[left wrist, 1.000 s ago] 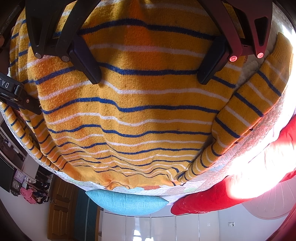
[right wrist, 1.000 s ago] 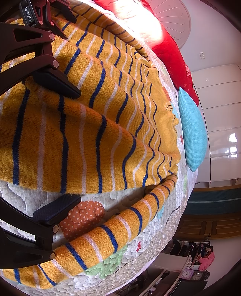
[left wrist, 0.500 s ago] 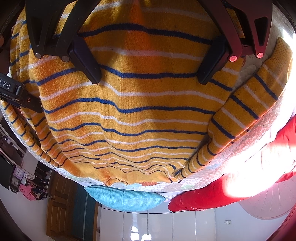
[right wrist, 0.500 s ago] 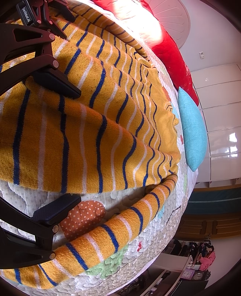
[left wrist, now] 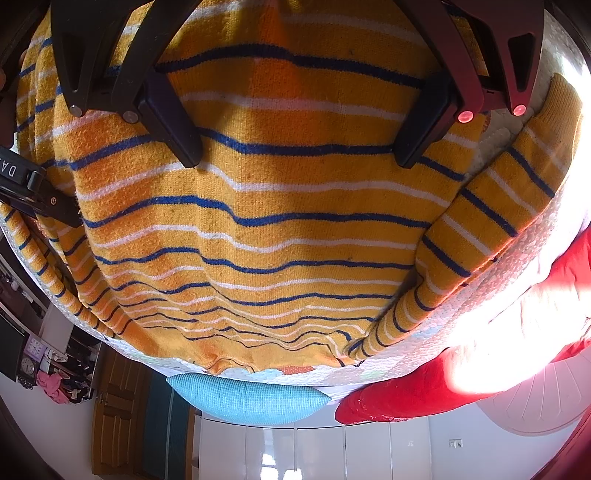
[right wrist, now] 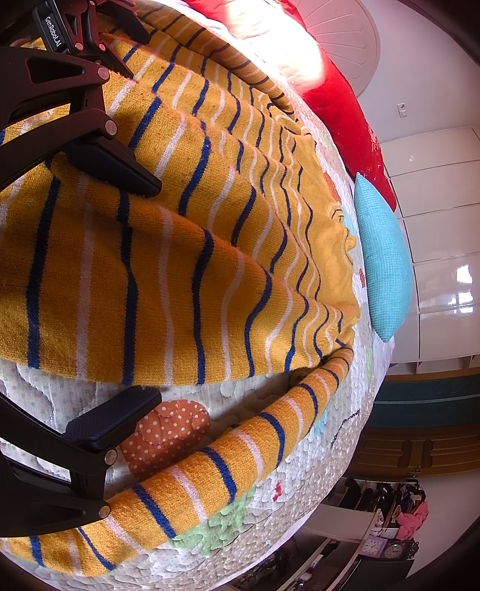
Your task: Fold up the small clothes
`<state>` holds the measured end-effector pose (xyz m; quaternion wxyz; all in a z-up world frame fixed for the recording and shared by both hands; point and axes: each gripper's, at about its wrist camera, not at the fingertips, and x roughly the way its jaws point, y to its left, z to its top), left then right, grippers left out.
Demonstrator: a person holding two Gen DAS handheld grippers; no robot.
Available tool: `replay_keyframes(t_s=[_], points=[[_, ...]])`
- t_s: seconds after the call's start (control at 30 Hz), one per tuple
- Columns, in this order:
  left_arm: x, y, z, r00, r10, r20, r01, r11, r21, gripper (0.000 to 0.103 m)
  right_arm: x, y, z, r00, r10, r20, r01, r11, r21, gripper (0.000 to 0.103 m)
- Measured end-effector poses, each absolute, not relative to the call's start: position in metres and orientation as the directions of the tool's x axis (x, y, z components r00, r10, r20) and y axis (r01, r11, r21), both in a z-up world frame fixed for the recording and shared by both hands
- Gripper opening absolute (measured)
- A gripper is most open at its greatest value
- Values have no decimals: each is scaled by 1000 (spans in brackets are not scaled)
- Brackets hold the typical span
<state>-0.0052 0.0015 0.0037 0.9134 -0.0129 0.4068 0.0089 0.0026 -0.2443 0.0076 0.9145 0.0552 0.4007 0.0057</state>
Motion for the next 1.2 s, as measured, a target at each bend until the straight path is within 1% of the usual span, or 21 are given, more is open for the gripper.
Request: replay_keyframes(t_s=[0.8,1.2], points=[[-5,0,4,668,43,-743,-28,999,33,103,0,-247,11,673,60,-738,40,992,117,103],[-4,0,5,672,53,-738,-30,999,44,103,1,-242,10,683,-15,-730,47,999,23,103]])
